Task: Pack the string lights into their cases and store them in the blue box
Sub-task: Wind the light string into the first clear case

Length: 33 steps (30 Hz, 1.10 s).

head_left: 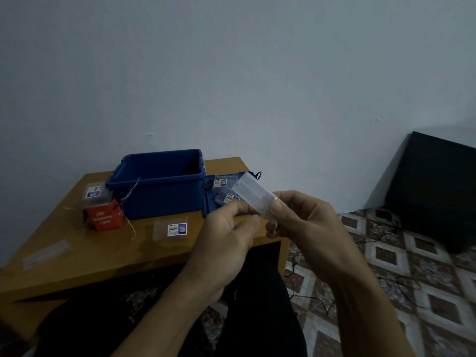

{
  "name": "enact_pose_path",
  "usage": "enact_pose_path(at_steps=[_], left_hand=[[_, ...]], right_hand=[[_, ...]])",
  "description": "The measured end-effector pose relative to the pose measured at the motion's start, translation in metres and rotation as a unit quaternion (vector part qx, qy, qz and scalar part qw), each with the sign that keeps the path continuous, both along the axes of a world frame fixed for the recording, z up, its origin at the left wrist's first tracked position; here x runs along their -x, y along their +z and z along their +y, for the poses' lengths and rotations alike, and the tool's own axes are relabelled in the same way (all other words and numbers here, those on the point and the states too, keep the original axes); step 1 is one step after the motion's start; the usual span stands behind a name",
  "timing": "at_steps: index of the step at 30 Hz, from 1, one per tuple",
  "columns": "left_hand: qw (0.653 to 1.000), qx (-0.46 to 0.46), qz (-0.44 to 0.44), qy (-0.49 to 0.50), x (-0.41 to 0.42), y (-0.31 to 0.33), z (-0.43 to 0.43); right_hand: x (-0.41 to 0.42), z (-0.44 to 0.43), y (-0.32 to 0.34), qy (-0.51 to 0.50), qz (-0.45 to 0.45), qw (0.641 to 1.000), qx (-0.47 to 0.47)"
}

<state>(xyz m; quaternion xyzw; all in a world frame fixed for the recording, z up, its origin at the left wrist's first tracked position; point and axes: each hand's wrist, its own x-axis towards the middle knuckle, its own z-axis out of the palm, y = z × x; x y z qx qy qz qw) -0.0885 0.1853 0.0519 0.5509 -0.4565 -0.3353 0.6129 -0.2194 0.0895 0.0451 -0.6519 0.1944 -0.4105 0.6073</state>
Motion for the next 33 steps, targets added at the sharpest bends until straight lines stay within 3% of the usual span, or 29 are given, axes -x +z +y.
enact_pose_path(at_steps=[5, 12, 18, 26, 29, 31, 33], left_hand=[[0.999, -0.009, -0.033, -0.009, -0.005, 0.001, -0.001], [0.998, -0.025, -0.062, -0.020, -0.012, 0.000, -0.002], [0.977, -0.096, -0.189, -0.035, -0.033, -0.001, -0.007], [0.979, -0.155, -0.076, -0.105, -0.046, 0.000, -0.013], [0.977, -0.155, -0.074, -0.129, -0.048, 0.005, -0.014], [0.974, -0.150, -0.112, -0.130, -0.050, 0.012, -0.015], [0.959, -0.130, -0.228, -0.104, -0.053, 0.017, -0.018]], right_hand=[[0.005, 0.002, 0.004, -0.001, 0.026, 0.999, 0.042], [0.002, 0.002, 0.004, -0.019, -0.020, 1.000, -0.016], [0.004, 0.003, 0.005, -0.010, -0.036, 0.998, -0.041], [0.004, 0.005, 0.006, 0.050, -0.065, 0.995, -0.062], [0.005, 0.005, 0.006, 0.068, -0.054, 0.995, -0.051], [0.006, 0.005, 0.007, 0.084, -0.051, 0.994, -0.053], [0.008, 0.004, 0.006, 0.099, -0.042, 0.993, -0.043]])
